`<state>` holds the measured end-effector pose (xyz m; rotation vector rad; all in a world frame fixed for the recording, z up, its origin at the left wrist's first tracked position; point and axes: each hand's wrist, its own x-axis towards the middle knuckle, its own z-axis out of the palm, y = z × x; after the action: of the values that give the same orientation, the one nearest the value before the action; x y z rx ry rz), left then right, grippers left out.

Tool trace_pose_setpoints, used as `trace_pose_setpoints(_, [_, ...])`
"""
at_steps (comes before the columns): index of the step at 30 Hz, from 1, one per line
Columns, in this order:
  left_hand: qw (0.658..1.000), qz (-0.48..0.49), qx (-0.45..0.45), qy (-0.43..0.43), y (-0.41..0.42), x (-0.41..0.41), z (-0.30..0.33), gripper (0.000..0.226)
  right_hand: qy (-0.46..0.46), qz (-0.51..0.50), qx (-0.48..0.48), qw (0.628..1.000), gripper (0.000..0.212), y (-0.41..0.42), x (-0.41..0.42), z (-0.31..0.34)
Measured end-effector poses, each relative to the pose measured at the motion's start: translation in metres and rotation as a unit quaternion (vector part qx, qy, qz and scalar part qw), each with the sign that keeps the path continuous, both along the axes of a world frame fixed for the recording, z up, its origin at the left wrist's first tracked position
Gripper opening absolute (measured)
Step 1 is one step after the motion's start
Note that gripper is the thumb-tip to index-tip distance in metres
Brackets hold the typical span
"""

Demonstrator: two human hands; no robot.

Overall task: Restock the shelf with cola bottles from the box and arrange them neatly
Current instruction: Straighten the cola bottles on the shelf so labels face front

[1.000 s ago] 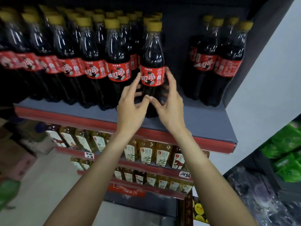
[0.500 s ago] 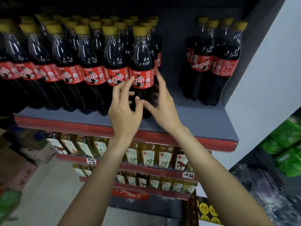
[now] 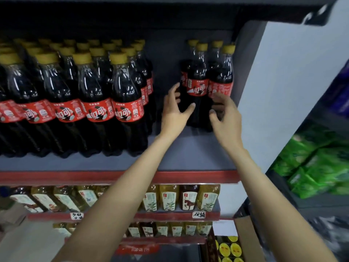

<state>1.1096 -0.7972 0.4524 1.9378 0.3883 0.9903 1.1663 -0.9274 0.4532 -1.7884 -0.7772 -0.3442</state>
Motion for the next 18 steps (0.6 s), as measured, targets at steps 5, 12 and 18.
trace_pose_setpoints(5, [0.999,-0.045,-0.004,0.013,0.008,0.042,0.000,0.090,-0.014,0.052,-0.104,0.993,0.066,0.010,0.009,-0.003])
trace_pose_setpoints(12, [0.999,-0.041,0.016,0.004,0.010,0.039,-0.005,0.090,-0.020,0.078,-0.175,0.981,0.078,0.028,0.011,-0.007])
trace_pose_setpoints(18, [1.000,-0.023,0.013,-0.012,0.024,0.010,-0.015,0.090,-0.014,0.118,-0.167,0.979,0.091,0.054,0.015,-0.001])
